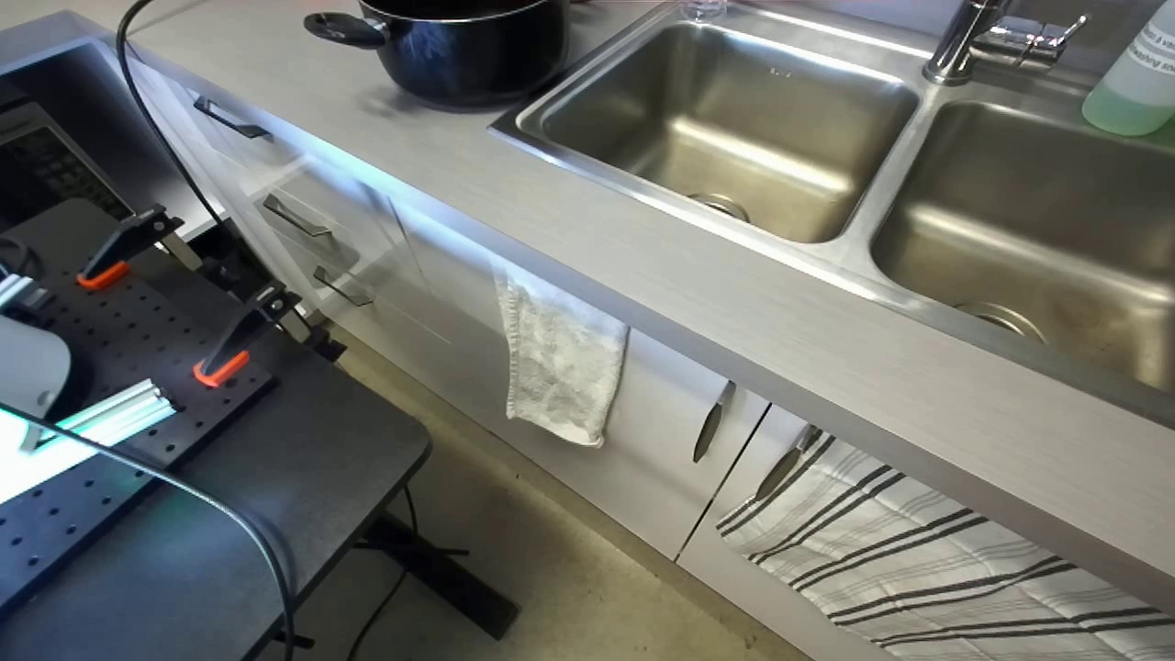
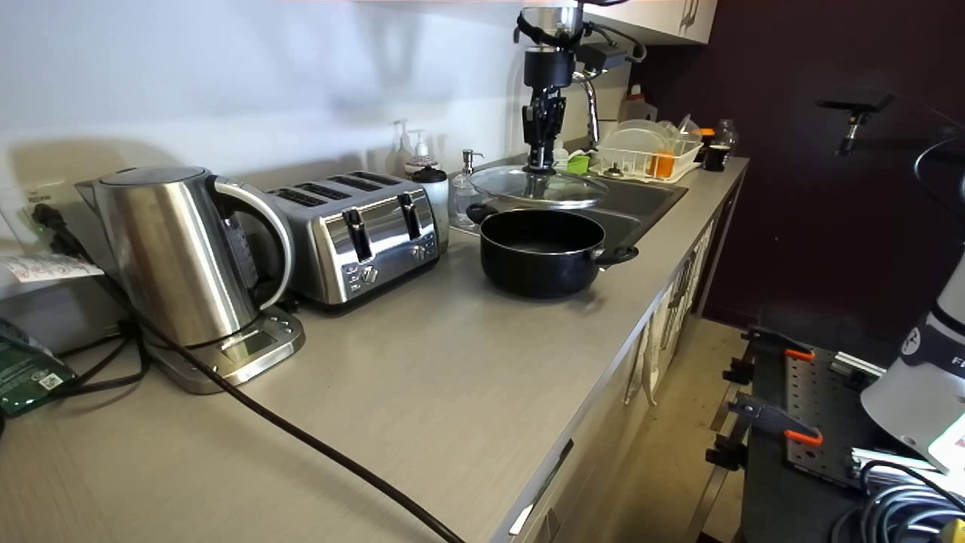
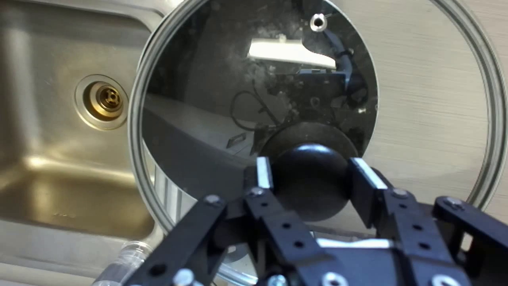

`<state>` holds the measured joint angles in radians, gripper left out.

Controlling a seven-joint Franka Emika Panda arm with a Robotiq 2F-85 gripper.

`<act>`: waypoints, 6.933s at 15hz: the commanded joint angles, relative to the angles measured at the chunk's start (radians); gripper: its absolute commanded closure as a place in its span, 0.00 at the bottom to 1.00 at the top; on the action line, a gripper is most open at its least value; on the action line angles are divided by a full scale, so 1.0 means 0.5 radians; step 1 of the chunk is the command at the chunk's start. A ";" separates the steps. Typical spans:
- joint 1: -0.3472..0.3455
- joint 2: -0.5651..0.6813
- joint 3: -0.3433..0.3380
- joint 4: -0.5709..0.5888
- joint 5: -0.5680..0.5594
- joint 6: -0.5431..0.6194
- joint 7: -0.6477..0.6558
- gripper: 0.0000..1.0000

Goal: Put the lid on the pot

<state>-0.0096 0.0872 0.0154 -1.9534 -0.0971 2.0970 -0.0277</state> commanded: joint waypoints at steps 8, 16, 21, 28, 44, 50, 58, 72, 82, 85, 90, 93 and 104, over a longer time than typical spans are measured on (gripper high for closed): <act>-0.041 0.051 -0.057 -0.003 0.023 0.114 -0.017 0.75; -0.044 0.136 -0.070 -0.007 0.010 0.162 -0.011 0.75; -0.039 0.170 -0.069 -0.008 -0.002 0.160 -0.006 0.75; -0.034 0.205 -0.067 0.004 -0.007 0.154 -0.002 0.75; -0.036 0.311 -0.071 0.096 0.003 0.125 0.013 0.75; -0.037 0.377 -0.072 0.174 0.007 0.109 0.016 0.75; -0.037 0.417 -0.071 0.213 0.009 0.105 0.014 0.75; -0.045 0.294 -0.068 0.045 0.007 0.154 -0.028 0.75; -0.057 0.231 -0.075 -0.046 0.010 0.164 -0.031 0.75; -0.061 0.238 -0.081 -0.039 0.012 0.160 -0.027 0.75; -0.065 0.258 -0.084 -0.016 0.012 0.151 -0.022 0.75; -0.063 0.265 -0.084 -0.006 0.012 0.148 -0.017 0.75; -0.064 0.304 -0.090 0.020 0.002 0.153 -0.008 0.75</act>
<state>-0.0414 0.2411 -0.0217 -1.9495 -0.0981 2.1594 -0.0251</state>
